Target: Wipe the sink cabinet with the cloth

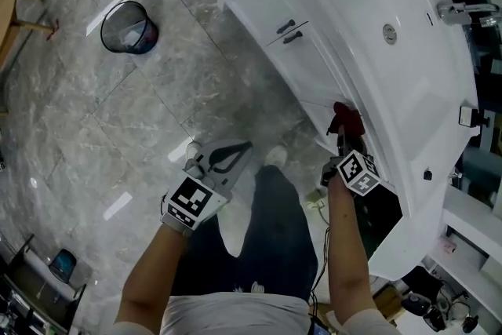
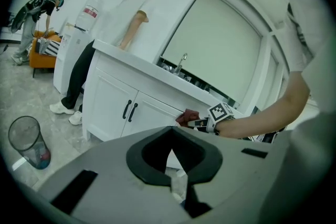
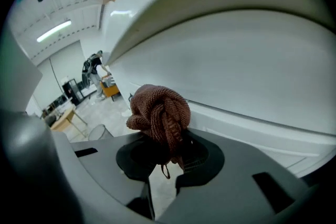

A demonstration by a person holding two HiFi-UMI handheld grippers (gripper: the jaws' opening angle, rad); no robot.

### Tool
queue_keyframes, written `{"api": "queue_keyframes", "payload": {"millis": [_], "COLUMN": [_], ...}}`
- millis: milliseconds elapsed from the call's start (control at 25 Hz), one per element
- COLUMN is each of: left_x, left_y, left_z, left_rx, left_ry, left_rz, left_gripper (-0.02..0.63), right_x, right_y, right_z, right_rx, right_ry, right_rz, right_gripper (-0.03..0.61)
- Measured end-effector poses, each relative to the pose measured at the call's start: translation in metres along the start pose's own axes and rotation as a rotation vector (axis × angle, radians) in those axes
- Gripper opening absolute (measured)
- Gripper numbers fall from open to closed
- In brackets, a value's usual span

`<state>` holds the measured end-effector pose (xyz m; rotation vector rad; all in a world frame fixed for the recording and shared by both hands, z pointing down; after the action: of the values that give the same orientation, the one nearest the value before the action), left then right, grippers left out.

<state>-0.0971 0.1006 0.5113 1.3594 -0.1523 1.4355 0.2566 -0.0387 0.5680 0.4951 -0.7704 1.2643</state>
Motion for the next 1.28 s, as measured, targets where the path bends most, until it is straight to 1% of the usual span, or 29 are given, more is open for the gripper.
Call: {"api": "queue_keyframes", "payload": {"millis": [160, 280, 400, 600, 880, 1120, 1280], "left_x": [-0.031, -0.059, -0.090, -0.139, -0.192, -0.230, -0.254], "left_y": [-0.009, -0.020, -0.027, -0.043, -0.079, -0.113, -0.129], "left_z": [-0.014, -0.030, -0.047, -0.067, -0.077, -0.077, -0.087], "left_rx": [0.026, 0.041, 0.045, 0.057, 0.122, 0.130, 0.126], "left_ry": [0.000, 0.001, -0.001, -0.001, -0.019, -0.066, -0.103], "left_rz": [0.023, 0.056, 0.093, 0.110, 0.168, 0.201, 0.232], "left_gripper": [0.009, 0.009, 0.009, 0.009, 0.009, 0.009, 0.011], "right_x": [-0.016, -0.031, -0.053, -0.089, -0.133, -0.180, -0.209], "right_y": [0.037, 0.066, 0.093, 0.126, 0.150, 0.152, 0.155], "right_z": [-0.033, -0.066, -0.100, -0.159, -0.215, -0.250, -0.271], "right_rx": [-0.092, -0.142, -0.170, -0.211, -0.269, -0.330, -0.365], "right_ry": [-0.047, -0.083, -0.138, -0.207, -0.296, -0.370, -0.420], "right_rz": [0.083, 0.112, 0.139, 0.166, 0.150, 0.090, 0.047], "right_gripper": [0.086, 0.086, 0.086, 0.086, 0.086, 0.086, 0.086]}}
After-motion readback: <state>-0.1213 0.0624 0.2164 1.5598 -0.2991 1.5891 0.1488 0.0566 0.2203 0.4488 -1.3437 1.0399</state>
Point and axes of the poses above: the fingertips, and each gripper's own axes: z forward along the fingers, y to its left, x out of its underside, the point moved 10 cm from there along -z, backward along the fingers, and after that the axes turned 6 degrees about -z, right-handed, at the moved point
